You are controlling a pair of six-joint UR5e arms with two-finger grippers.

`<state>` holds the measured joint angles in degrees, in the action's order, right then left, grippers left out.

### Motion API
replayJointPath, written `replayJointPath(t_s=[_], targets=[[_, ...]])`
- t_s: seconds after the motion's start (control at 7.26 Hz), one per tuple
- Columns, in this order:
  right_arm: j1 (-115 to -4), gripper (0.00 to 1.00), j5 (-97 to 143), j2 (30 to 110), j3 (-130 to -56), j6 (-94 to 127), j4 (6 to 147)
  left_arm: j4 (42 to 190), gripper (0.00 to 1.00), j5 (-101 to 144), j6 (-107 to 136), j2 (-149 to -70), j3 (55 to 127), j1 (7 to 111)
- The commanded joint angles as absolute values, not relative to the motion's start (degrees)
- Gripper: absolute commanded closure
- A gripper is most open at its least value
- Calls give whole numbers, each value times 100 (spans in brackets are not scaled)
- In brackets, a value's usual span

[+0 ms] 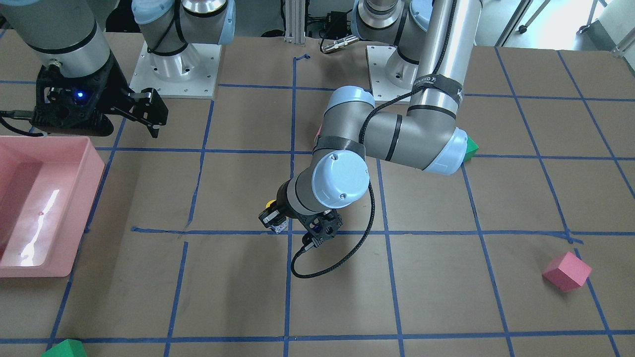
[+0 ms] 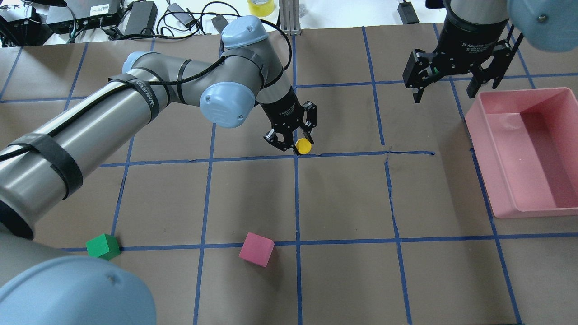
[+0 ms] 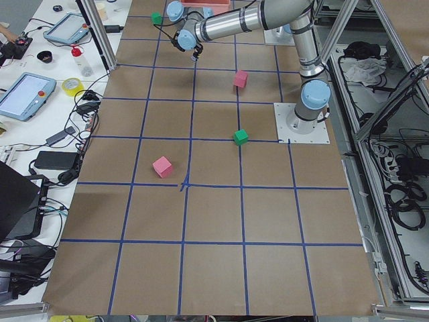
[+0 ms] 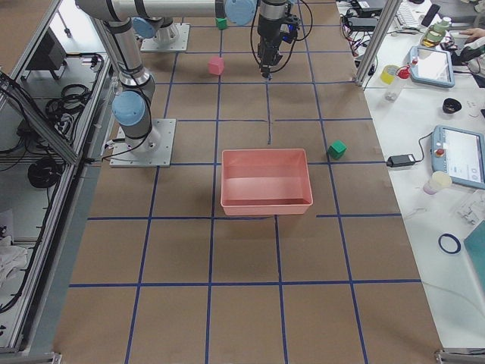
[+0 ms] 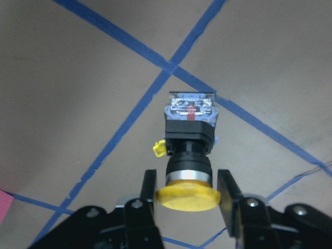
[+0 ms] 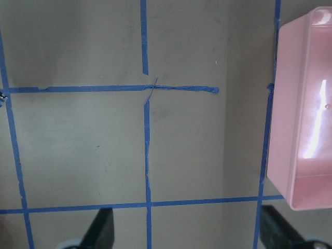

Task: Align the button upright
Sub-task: 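Lift the button with the left gripper and turn it cap-up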

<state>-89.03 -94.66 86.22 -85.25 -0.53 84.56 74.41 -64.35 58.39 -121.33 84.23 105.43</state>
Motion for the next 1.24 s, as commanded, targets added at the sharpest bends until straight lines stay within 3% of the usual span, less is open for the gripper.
replayJointPath(t_s=[0.0,1.1], targets=[[-8903,0,-9466,8622,-8525,-53,8446,7488,100,-6074,6091,-12217,8367,10198],[-8903,0,-9475,8631,-8561,-44,8464,7471,100,-5704,6574,-12366,8736,9932]])
